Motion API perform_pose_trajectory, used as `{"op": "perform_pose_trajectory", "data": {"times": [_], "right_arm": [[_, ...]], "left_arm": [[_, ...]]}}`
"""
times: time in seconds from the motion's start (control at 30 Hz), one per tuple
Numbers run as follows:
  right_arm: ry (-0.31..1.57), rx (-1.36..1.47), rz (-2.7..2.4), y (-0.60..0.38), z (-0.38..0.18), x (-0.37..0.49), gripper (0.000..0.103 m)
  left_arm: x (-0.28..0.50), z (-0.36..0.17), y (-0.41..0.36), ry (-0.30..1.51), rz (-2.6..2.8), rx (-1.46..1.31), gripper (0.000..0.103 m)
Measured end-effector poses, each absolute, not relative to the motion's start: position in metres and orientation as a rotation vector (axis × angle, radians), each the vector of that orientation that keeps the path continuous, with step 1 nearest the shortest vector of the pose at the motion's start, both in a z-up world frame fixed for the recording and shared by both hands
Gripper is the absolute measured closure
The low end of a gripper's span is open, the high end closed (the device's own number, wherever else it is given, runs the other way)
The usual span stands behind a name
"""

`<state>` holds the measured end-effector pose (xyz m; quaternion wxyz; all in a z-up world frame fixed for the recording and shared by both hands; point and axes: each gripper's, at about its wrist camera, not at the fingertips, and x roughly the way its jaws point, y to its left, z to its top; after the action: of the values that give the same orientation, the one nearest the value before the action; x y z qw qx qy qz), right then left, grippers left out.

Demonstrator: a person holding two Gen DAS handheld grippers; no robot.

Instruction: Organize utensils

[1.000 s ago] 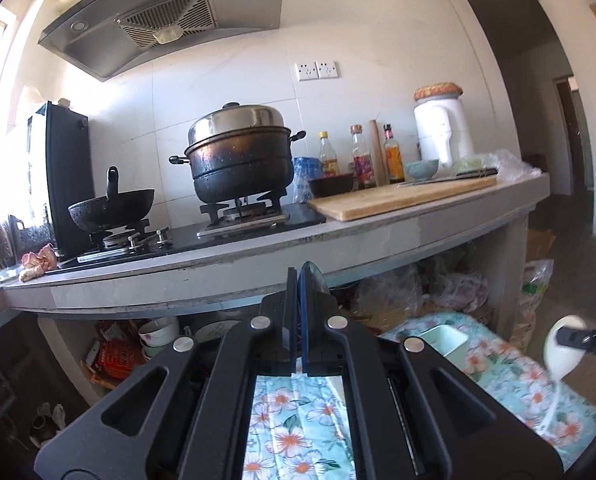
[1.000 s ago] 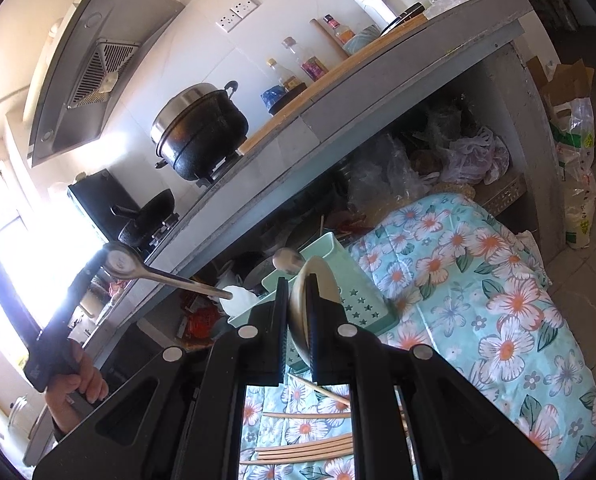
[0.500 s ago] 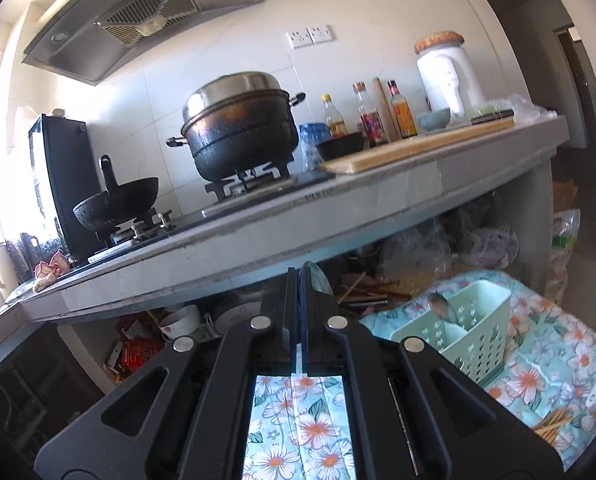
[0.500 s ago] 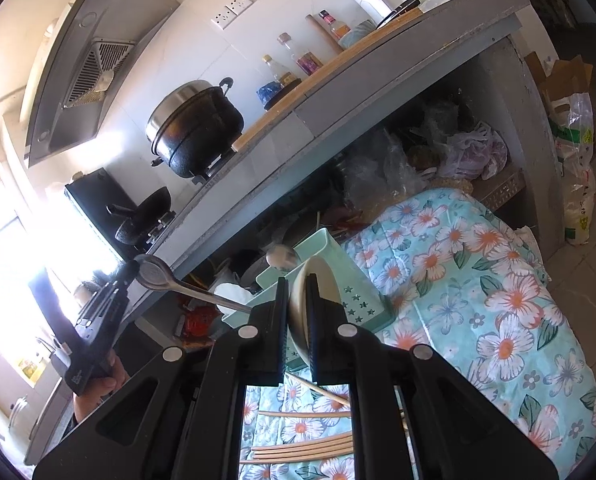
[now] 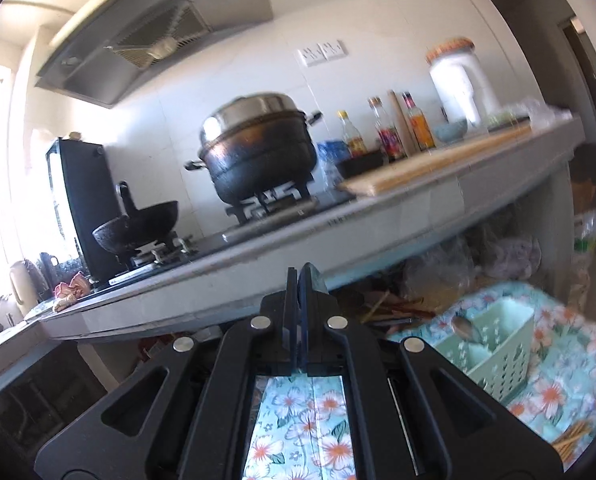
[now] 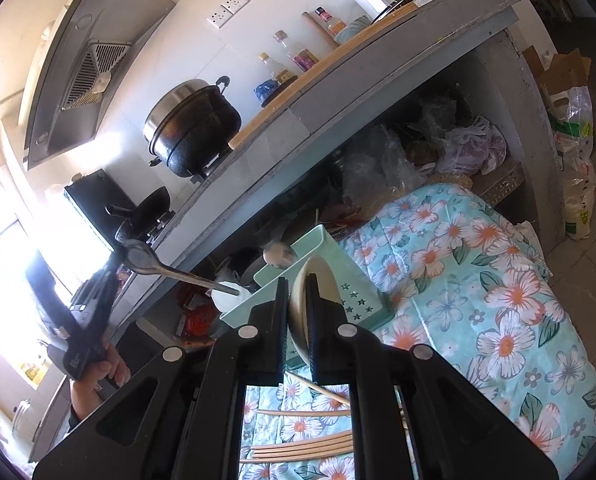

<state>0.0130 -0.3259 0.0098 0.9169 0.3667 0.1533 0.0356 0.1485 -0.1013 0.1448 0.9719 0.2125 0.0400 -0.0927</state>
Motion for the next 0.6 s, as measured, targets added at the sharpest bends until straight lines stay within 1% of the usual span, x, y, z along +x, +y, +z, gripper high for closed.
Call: {"op": "perform_pose_trajectory", "data": {"times": [0.07,0.17,0.33,0.4,0.53,0.6], "right_arm": [[0.312,0.753,0.071,-0.327,0.011,0.012,0.094],[0.311,0.746,0.068,-0.328,0.012,0.012,0.094],[0.298,0.78,0.123,-0.336,0.017,0.017,0.094],[0.281,0.811,0.167,-0.342,0.021,0.021,0.094],[0.216,0.857,0.259,-0.357,0.043,0.03,0.094],[0.183,0.869,0.306,-0.361,0.056,0.035,0.094]], "left_arm": [[0.152,0.131,-0.111,0.086,-0.184,0.486,0.103],[0.161,0.116,-0.119,0.141,-0.211,0.506,0.103],[0.179,0.101,-0.118,0.275,-0.276,0.437,0.103],[0.186,0.097,-0.113,0.331,-0.308,0.382,0.099],[0.191,0.091,-0.106,0.379,-0.352,0.31,0.097],[0.188,0.088,-0.102,0.376,-0.357,0.297,0.088]]}}
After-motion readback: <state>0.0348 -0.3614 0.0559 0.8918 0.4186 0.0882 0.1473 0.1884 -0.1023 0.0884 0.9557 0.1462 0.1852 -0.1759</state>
